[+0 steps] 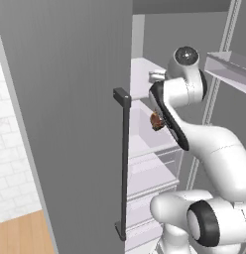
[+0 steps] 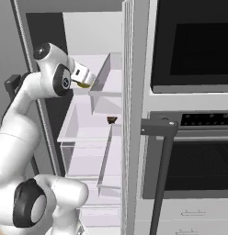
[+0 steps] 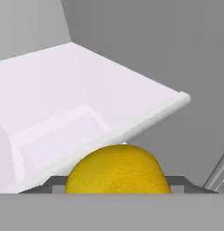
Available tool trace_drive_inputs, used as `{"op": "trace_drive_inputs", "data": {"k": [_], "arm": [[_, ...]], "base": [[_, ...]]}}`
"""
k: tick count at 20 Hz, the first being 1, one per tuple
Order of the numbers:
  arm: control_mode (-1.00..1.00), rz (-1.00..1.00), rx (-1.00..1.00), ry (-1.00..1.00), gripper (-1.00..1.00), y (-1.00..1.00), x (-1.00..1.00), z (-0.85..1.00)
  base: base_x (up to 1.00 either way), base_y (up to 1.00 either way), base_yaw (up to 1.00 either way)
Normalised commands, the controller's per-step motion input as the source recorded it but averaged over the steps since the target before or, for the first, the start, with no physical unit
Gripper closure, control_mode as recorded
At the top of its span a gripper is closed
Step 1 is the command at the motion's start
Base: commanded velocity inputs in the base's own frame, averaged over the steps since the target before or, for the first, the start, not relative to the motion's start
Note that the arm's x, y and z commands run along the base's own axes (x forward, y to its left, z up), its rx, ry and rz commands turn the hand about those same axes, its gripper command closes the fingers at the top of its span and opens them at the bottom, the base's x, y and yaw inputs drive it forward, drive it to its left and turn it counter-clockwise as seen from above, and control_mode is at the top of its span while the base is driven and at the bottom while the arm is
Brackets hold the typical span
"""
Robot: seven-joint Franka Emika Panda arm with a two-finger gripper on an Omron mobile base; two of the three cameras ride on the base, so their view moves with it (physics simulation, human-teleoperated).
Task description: Place one lemon and one steak in each tupperware on the nearby counter, to pack two identical lunches.
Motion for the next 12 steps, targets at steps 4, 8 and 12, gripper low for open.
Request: {"op": "trace_drive_inputs", "data": {"k": [4, 8, 12], "arm": [[-1.00, 0.36, -0.04, 0.05, 1.00, 0.44, -1.00, -0.09], [-1.00, 0.39, -0.03, 0.03, 1.00, 0.38, -1.00, -0.11], [-1.00, 0.22, -0.02, 0.01, 1.00, 0.16, -1.00, -0.23]], "base": [[0.00, 0.00, 0.00], [0.00, 0.00, 0.00], [0.00, 0.00, 0.00]]}}
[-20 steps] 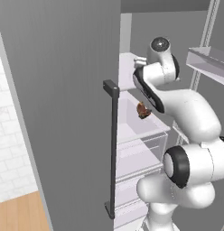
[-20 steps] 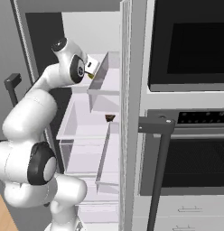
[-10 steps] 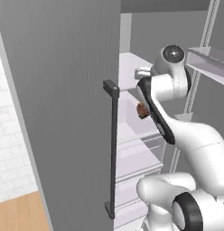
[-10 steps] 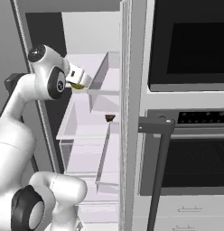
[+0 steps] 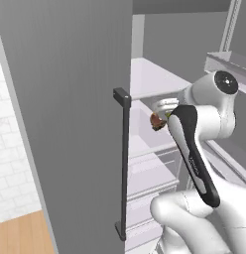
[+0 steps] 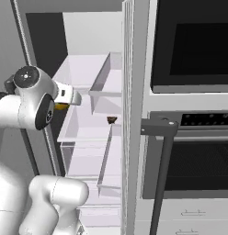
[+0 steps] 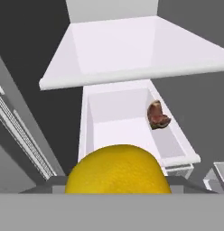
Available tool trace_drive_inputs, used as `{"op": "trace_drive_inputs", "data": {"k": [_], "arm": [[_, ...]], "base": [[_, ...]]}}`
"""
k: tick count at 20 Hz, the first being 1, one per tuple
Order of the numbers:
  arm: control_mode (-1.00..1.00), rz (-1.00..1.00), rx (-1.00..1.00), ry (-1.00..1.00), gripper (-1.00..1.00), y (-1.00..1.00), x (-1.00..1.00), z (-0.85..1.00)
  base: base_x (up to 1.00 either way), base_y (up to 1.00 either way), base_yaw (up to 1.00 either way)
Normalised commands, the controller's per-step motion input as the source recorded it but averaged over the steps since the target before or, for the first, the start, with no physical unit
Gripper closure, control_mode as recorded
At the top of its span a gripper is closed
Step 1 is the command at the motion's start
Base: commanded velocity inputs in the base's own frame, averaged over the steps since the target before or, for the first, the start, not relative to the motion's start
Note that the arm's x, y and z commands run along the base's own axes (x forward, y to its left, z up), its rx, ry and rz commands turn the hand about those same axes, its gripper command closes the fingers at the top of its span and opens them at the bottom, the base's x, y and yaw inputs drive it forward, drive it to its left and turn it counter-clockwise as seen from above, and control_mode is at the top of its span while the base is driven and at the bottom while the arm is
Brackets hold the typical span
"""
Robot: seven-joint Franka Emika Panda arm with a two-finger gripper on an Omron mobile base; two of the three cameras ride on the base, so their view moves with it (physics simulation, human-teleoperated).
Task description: Place one lemon and one steak in each tupperware on the nearby counter, to pack two identical lunches.
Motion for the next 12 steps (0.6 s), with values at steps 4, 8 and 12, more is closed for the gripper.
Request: {"op": "trace_drive_inputs", "data": {"k": [4, 8, 12], "arm": [[1.00, 0.00, 0.00, 0.00, 1.00, 0.00, 0.00, 0.00], [1.00, 0.00, 0.00, 0.00, 1.00, 0.00, 0.00, 0.00], [1.00, 0.00, 0.00, 0.00, 1.00, 0.00, 0.00, 0.00]], "base": [[-1.00, -0.28, -0.04], [-1.00, -0.54, -0.19], [-1.00, -0.87, -0.26]]}}
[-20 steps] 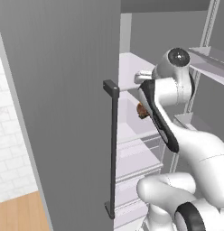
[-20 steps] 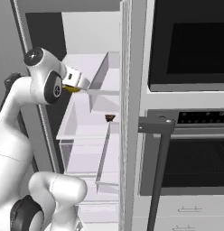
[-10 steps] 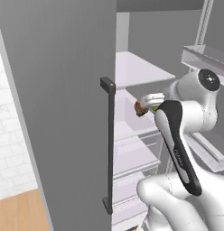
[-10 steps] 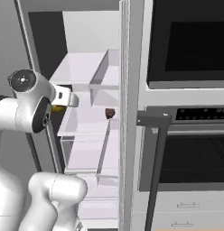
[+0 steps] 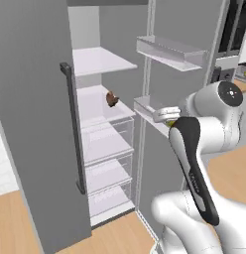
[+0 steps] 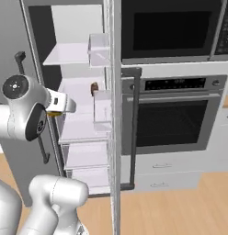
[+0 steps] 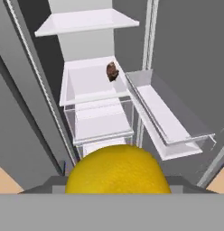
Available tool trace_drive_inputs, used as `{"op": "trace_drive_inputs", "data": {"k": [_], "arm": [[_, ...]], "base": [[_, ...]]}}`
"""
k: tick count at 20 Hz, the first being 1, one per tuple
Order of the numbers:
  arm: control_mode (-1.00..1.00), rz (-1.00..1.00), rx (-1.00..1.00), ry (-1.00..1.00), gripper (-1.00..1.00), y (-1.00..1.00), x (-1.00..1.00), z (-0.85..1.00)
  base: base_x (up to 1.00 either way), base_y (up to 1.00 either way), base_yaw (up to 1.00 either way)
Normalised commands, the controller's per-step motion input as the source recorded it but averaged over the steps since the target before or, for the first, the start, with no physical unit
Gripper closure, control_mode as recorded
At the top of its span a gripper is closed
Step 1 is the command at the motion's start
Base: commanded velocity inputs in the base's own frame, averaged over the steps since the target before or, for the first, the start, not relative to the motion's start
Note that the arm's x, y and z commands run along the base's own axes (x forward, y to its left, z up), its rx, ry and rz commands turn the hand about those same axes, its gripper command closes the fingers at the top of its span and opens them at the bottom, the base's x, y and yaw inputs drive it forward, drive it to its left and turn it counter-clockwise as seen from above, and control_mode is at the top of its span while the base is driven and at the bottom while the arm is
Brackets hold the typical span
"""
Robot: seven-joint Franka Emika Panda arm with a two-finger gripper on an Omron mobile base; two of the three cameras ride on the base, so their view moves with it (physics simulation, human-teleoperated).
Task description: Place one lemon and one steak in each tupperware on the nearby counter, to pack two identical lunches.
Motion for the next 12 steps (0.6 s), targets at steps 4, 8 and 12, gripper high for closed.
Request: {"op": "trace_drive_inputs", "data": {"k": [4, 8, 12], "arm": [[1.00, 0.00, 0.00, 0.00, 1.00, 0.00, 0.00, 0.00], [1.00, 0.00, 0.00, 0.00, 1.00, 0.00, 0.00, 0.00], [1.00, 0.00, 0.00, 0.00, 1.00, 0.00, 0.00, 0.00]], "base": [[-0.66, -1.00, -0.34], [-0.21, -1.00, -0.43], [0.33, -1.00, -0.46]]}}
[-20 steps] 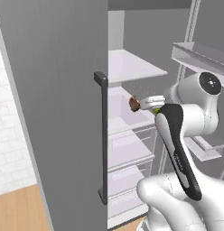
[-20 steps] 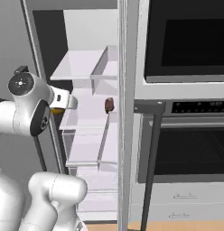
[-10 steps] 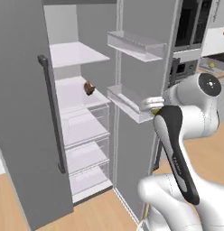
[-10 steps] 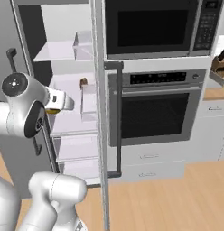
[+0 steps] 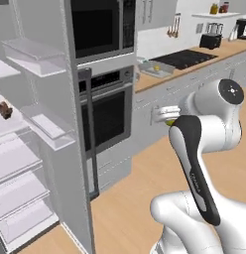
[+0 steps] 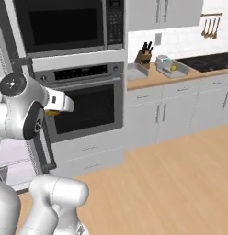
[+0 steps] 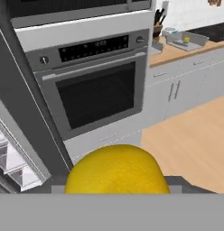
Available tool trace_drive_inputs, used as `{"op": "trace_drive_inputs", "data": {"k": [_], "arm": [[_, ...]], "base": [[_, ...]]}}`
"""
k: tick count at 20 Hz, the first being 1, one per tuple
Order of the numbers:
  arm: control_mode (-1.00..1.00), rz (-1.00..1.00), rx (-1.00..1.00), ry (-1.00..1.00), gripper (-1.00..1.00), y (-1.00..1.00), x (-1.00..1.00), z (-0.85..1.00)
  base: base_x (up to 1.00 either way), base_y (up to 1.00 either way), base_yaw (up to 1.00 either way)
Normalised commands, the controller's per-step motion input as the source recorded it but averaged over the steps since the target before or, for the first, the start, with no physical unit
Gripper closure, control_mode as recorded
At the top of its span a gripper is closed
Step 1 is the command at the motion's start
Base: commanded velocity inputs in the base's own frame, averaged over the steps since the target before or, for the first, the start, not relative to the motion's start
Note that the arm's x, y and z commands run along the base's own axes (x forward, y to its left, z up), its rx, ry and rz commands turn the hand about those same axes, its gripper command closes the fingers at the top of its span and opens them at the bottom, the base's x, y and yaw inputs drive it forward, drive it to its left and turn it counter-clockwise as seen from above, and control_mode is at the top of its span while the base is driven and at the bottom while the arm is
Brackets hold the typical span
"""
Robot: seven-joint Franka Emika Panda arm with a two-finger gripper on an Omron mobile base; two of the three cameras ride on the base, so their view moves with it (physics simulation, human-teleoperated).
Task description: Place one lemon and one steak in each tupperware on the nearby counter, to pack two identical lunches.
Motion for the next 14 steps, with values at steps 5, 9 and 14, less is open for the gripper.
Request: {"op": "trace_drive_inputs", "data": {"k": [5, 9, 14], "arm": [[1.00, 0.00, 0.00, 0.00, 1.00, 0.00, 0.00, 0.00], [1.00, 0.00, 0.00, 0.00, 1.00, 0.00, 0.00, 0.00], [1.00, 0.00, 0.00, 0.00, 1.00, 0.00, 0.00, 0.00]], "base": [[0.97, -0.81, -0.37], [1.00, -0.43, -0.21], [1.00, -0.20, 0.01]]}}
